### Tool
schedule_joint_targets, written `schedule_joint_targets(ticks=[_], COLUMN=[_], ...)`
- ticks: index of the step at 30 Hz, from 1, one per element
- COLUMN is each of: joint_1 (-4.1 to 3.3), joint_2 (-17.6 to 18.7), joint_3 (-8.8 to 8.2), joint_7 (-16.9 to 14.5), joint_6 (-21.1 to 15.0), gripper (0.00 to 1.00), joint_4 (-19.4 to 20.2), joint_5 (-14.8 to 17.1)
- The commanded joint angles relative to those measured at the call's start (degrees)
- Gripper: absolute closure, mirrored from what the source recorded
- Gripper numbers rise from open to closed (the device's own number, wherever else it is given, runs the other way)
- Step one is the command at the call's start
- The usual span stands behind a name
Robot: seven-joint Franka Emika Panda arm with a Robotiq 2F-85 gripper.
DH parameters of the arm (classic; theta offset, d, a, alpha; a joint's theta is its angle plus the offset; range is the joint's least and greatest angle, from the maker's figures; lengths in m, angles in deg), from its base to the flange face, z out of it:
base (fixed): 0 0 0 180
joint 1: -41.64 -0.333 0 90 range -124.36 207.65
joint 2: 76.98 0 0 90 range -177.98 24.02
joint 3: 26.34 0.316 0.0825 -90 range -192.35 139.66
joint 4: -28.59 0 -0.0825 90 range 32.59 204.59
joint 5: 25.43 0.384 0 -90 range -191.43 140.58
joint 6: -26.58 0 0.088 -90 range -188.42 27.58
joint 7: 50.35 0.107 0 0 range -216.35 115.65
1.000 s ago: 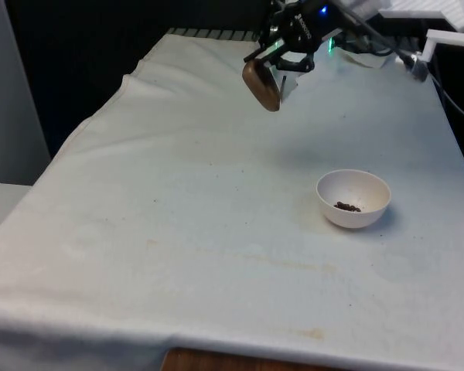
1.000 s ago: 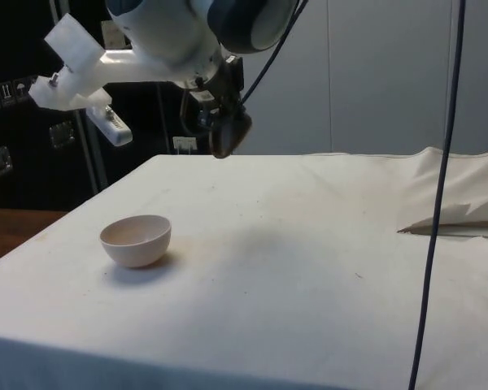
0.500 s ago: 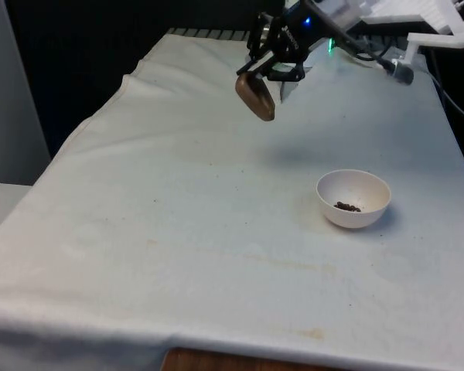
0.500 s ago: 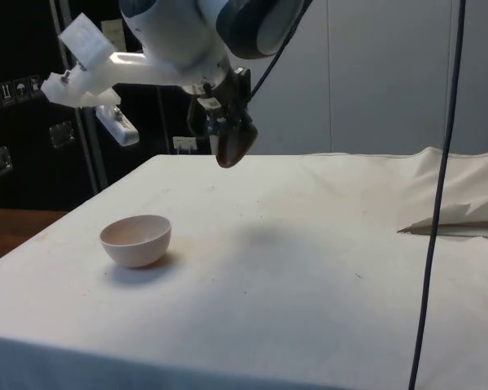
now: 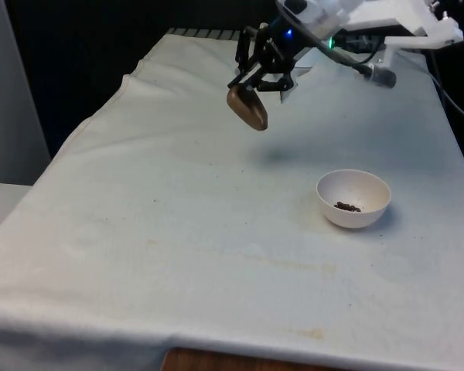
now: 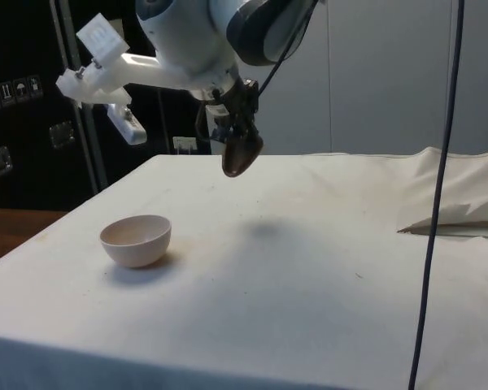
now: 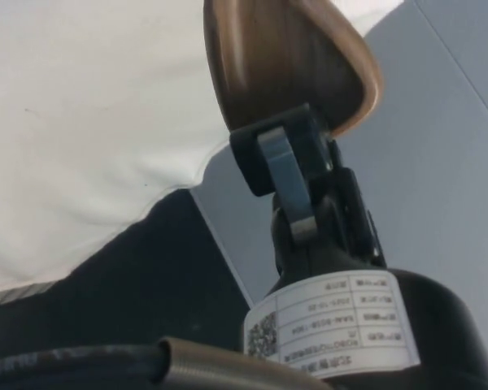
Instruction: Pour the coffee beans from the cup into the bowl.
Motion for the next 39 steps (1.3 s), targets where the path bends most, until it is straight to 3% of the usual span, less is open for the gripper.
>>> schedule_joint_targets(ticks=[1, 8, 9, 10, 18, 19, 20, 24, 26, 27, 28, 35, 36, 37, 39], joint_1=[0.57, 0.57, 0.0, 0.52, 0.46, 0.0, 0.4, 0.46, 0.46, 0.0, 0.4, 0.46, 0.0, 0.46, 0.46], joint_2=[-0.2, -0.3, 0.0, -0.3, -0.1, 0.1, 0.0, 0.5, 0.6, 0.5, 0.7, 1.8, 1.7, 1.9, 2.2], joint_3=[-0.23, -2.41, -2.58, -2.64, -4.47, -4.7, -4.64, -5.21, -5.39, -5.56, -5.5, -6.07, -6.3, -6.19, -6.36], joint_7=[-0.9, -2.2, -1.4, -2.3, -4.1, -3.5, -4.2, -5.2, -5.6, -4.8, -5.8, -7.4, -6.7, -7.7, -8.1], joint_6=[-1.8, -5.3, -4.1, -5.7, -9.6, -8.6, -10.1, -12.8, -13.8, -12.4, -14.3, -18.1, -16.8, -18.6, -19.5], gripper=[1.0, 1.0, 1.0, 1.0, 1.0, 1.0, 1.0, 1.0, 1.0, 1.0, 1.0, 1.0, 1.0, 1.0, 1.0], joint_4=[0.6, 1.8, 1.4, 2.0, 3.3, 3.0, 3.4, 4.1, 4.4, 4.1, 4.5, 5.0, 4.6, 5.0, 5.2], joint_5=[0.7, 1.9, 1.2, 2.0, 3.1, 2.6, 3.2, 3.3, 3.4, 2.8, 3.4, 3.5, 2.9, 3.4, 3.4])
